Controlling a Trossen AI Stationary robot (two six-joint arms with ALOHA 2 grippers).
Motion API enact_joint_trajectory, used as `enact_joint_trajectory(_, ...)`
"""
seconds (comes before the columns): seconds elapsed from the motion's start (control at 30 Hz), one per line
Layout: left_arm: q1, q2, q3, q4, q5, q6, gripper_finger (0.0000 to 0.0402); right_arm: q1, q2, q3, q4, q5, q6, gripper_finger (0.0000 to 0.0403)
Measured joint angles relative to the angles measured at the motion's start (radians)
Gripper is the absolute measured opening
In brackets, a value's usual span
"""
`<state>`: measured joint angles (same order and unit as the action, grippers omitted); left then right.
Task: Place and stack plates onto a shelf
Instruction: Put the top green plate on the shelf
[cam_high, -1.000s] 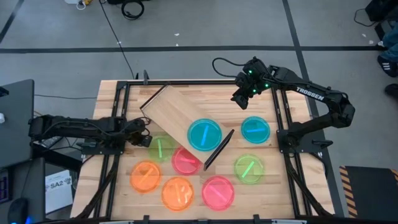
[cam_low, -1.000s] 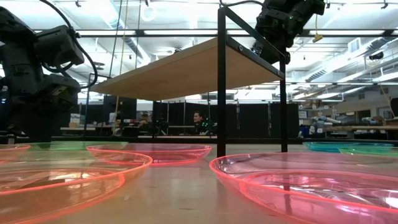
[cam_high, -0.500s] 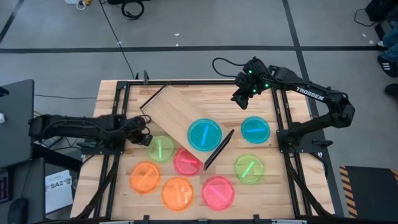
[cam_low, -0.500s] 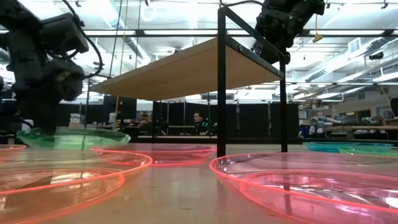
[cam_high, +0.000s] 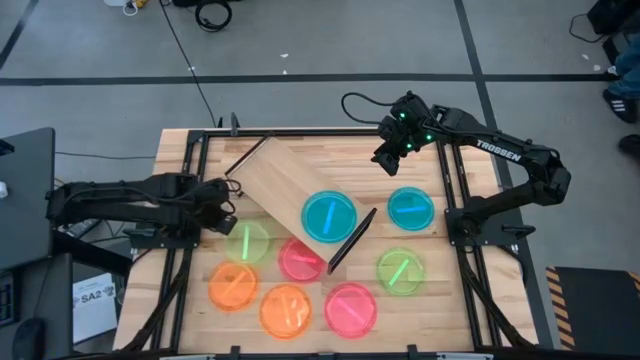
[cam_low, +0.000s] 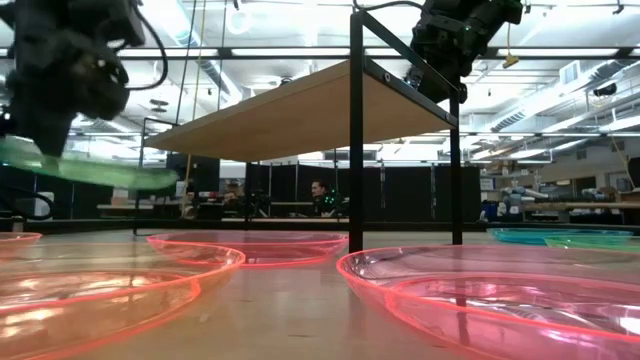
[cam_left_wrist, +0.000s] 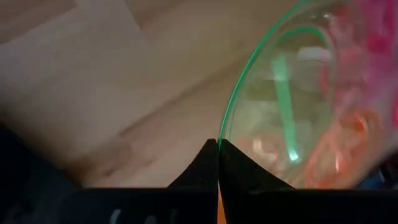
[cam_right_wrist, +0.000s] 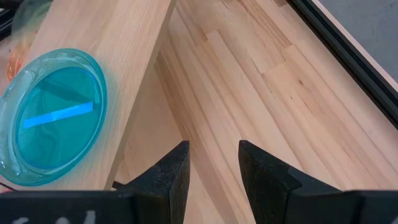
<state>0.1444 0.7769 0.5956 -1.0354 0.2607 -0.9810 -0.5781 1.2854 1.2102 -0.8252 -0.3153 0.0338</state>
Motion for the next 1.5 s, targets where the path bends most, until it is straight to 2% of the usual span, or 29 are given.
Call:
enact_joint_trajectory(0.23,0.0,0.0,0.146,-0.025,0.114,0.023,0.0001,0.0,0.0,0.0,0.0,0.0,0.0,0.0144)
enact_joint_trajectory(0.53,0.0,0.002,0.313,-0.018,0.006,-0.087,0.0001,0.0,0.0,0.0,0.0,0.0,0.0,0.0144)
enact_joint_trajectory(0.77,0.001,0.015,0.325,0.095,-0.054,-0.214,0.0001,0.0,0.0,0.0,0.0,0.0,0.001,0.0144)
enact_joint_trajectory(0.93,0.015,0.062,0.324,0.116,-0.079,-0.271,0.0001,0.0,0.0,0.0,0.0,0.0,0.001,0.0144)
enact_joint_trajectory(1.23,0.129,0.172,0.324,0.237,-0.08,-0.265,0.0001,0.0,0.0,0.0,0.0,0.0,0.001,0.0144)
enact_joint_trajectory(1.5,0.253,0.231,0.324,0.237,-0.057,-0.264,0.0003,0.0,0.0,0.0,0.0,0.0,0.001,0.0144)
